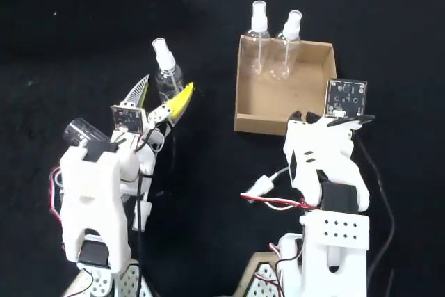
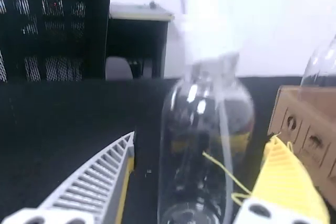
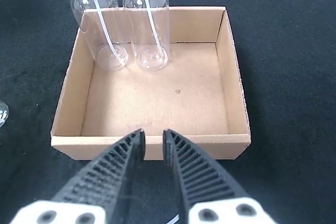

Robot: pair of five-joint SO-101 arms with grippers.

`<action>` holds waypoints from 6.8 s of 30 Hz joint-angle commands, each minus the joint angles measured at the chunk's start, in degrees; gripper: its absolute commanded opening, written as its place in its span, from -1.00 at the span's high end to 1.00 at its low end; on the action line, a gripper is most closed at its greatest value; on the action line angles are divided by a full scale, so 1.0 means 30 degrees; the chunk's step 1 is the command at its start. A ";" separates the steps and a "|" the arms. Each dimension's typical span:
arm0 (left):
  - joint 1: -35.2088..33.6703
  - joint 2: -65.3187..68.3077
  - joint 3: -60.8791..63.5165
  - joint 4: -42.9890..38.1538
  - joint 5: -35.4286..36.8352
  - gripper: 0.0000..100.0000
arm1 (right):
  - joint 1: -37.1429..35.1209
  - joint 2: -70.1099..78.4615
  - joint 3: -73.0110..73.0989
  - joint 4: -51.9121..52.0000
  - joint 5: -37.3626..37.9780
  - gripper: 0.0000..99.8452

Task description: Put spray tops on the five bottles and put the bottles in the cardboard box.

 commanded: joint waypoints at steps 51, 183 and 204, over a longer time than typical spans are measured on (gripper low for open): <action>-0.6872 -1.5766 1.3172 -0.1758 -0.0088 0.93 | -1.2513 -0.6755 0.3179 -0.6242 -0.0088 0.66; -0.6256 -4.5011 1.3465 3.8154 -0.1817 0.93 | -1.3802 2.3956 -1.3114 -1.3949 -0.3458 0.29; -0.6256 -4.5011 1.3465 3.8154 -0.1817 0.93 | -1.2982 2.4484 -1.3026 -1.3890 -0.3429 0.98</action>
